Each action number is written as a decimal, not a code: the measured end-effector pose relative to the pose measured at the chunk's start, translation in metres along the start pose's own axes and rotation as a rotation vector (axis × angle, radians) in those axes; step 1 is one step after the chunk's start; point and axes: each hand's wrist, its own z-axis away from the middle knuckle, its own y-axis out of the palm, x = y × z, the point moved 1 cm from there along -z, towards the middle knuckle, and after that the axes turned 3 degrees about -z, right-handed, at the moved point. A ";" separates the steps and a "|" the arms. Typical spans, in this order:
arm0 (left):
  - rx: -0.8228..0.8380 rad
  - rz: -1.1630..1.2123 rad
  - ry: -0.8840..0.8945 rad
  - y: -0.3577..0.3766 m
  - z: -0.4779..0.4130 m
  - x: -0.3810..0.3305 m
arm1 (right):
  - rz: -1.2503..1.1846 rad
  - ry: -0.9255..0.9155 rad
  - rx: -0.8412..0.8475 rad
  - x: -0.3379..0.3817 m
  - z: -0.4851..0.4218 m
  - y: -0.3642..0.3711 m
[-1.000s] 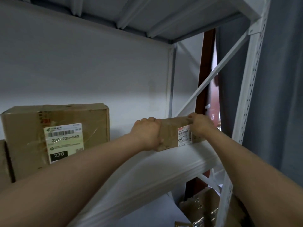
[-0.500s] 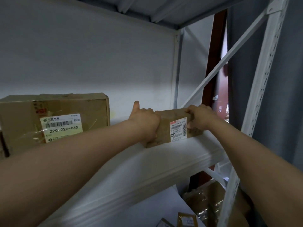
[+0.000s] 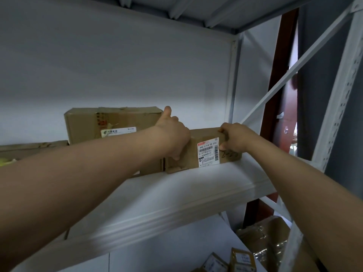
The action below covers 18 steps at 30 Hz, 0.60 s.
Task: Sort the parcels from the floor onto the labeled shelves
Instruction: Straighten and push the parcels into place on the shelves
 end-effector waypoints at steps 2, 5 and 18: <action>-0.014 0.008 -0.007 0.002 0.003 0.000 | -0.006 0.002 0.001 -0.001 0.000 0.001; -0.045 -0.005 -0.018 0.006 0.009 0.000 | -0.006 0.006 0.001 -0.002 0.000 0.003; -0.106 -0.070 -0.058 0.012 0.016 -0.002 | -0.010 0.011 -0.042 0.001 -0.007 0.010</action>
